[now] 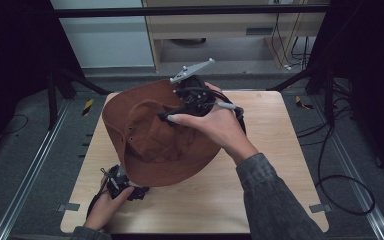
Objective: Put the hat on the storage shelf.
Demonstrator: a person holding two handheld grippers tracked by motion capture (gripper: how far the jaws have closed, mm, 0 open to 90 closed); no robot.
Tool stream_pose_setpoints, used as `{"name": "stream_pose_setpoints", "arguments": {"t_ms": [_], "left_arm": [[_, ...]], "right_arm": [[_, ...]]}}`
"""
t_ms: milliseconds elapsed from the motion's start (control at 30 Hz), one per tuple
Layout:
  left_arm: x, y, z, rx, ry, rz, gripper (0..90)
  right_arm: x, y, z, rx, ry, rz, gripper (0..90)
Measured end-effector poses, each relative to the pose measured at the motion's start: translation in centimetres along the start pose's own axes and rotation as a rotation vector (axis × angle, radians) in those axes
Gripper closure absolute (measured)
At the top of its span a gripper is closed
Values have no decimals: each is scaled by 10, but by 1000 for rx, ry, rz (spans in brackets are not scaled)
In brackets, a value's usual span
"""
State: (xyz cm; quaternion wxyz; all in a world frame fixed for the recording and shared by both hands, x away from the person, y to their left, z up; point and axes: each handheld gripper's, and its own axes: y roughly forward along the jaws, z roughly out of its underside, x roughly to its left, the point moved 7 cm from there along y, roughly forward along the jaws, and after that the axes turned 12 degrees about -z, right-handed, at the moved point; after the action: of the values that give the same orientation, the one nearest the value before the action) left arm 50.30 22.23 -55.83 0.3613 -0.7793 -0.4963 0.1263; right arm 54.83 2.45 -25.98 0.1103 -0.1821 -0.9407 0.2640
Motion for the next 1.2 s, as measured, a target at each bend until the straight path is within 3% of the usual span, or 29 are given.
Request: {"name": "stream_pose_setpoints", "arguments": {"t_ms": [233, 500, 767, 1100, 1200], "left_arm": [[0, 0, 0, 0, -1, -1, 0], [0, 0, 0, 0, -1, -1, 0], [0, 0, 0, -7, -4, -4, 0], [0, 0, 0, -4, -2, -3, 0], [0, 0, 0, -4, -2, -3, 0]], "right_arm": [[-15, -33, 17, -37, 26, 37, 73], [-37, -70, 46, -79, 67, 82, 61], [-59, -105, 77, -105, 108, 176, 90], [-83, -125, 133, -110, 137, 275, 115], [-85, -123, 156, -110, 159, 277, 115]]}}
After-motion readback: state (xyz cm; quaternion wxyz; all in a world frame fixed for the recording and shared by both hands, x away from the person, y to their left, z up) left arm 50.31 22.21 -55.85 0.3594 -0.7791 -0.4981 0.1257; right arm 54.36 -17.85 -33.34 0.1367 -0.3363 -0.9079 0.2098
